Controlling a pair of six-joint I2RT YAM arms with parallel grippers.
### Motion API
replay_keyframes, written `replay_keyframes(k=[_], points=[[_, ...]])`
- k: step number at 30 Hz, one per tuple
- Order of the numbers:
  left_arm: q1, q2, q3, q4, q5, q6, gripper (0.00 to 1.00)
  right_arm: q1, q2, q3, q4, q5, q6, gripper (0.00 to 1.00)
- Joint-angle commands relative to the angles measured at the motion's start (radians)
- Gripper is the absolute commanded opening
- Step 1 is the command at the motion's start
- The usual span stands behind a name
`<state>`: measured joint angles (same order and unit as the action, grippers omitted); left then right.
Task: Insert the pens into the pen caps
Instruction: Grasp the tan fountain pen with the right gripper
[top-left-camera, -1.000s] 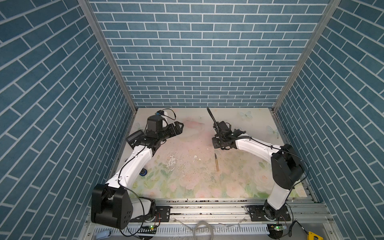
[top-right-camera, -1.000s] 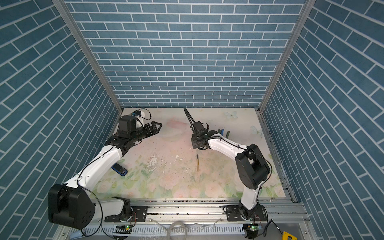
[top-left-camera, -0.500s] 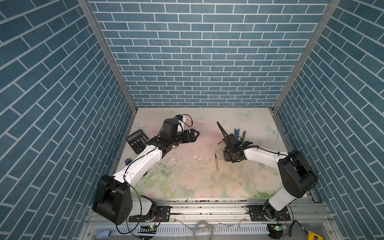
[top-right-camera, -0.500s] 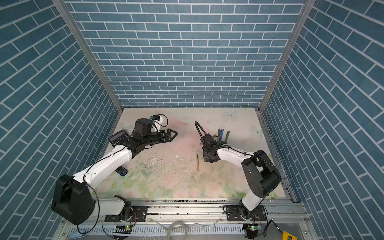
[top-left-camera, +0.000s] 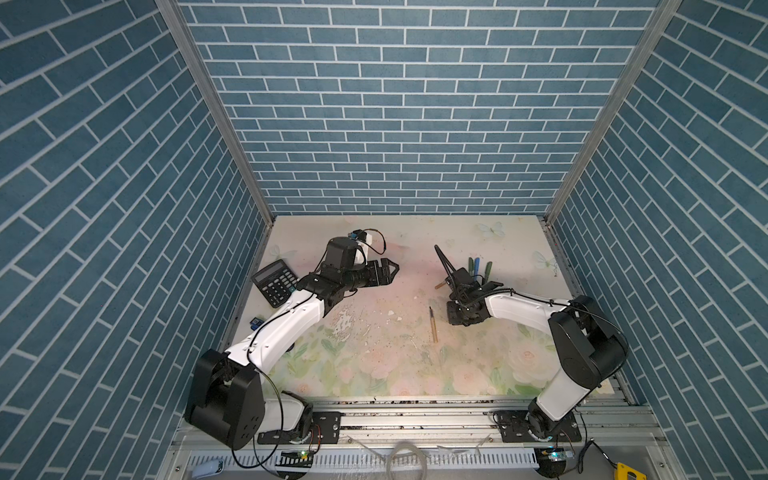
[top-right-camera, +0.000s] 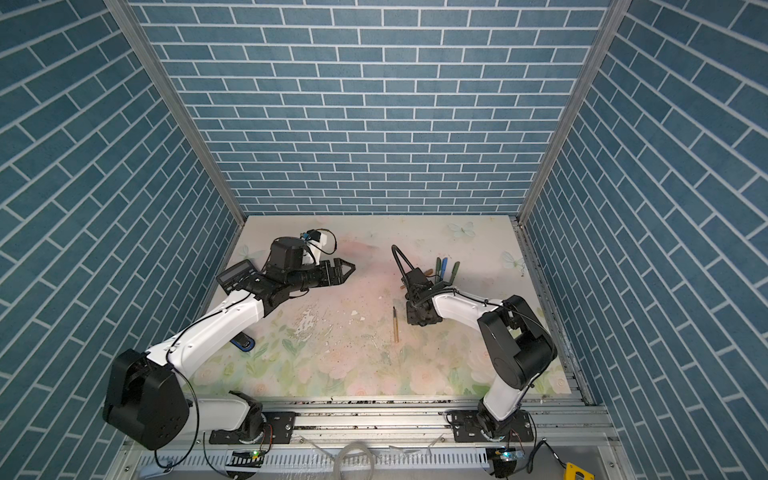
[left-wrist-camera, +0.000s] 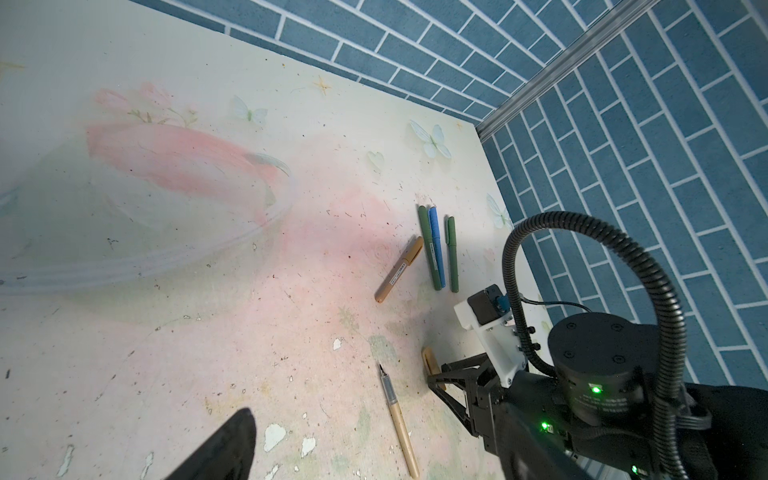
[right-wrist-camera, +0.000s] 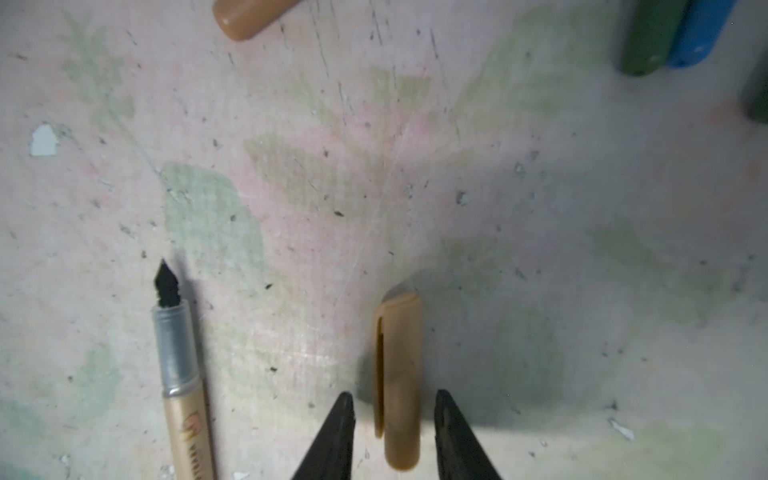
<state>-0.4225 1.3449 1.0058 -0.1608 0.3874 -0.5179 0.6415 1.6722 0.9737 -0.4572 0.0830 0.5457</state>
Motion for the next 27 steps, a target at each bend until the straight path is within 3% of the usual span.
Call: replay_keyframes(k=[1, 6, 13, 27], points=[[-0.005, -0.009, 0.021, 0.005, 0.009, 0.017, 0.91, 0.001, -0.079, 0.071, -0.089, 0.048, 0.013, 0.36], [-0.005, -0.057, -0.028, 0.102, 0.022, -0.024, 0.99, 0.033, -0.039, 0.155, -0.144, -0.018, -0.004, 0.36], [0.010, -0.120, -0.067, 0.107, -0.103, -0.016, 0.99, 0.104, 0.105, 0.266, -0.202, -0.050, 0.020, 0.33], [0.011, -0.130, -0.065, 0.115, -0.081, -0.014, 1.00, 0.144, 0.221, 0.289, -0.204, -0.094, 0.051, 0.29]])
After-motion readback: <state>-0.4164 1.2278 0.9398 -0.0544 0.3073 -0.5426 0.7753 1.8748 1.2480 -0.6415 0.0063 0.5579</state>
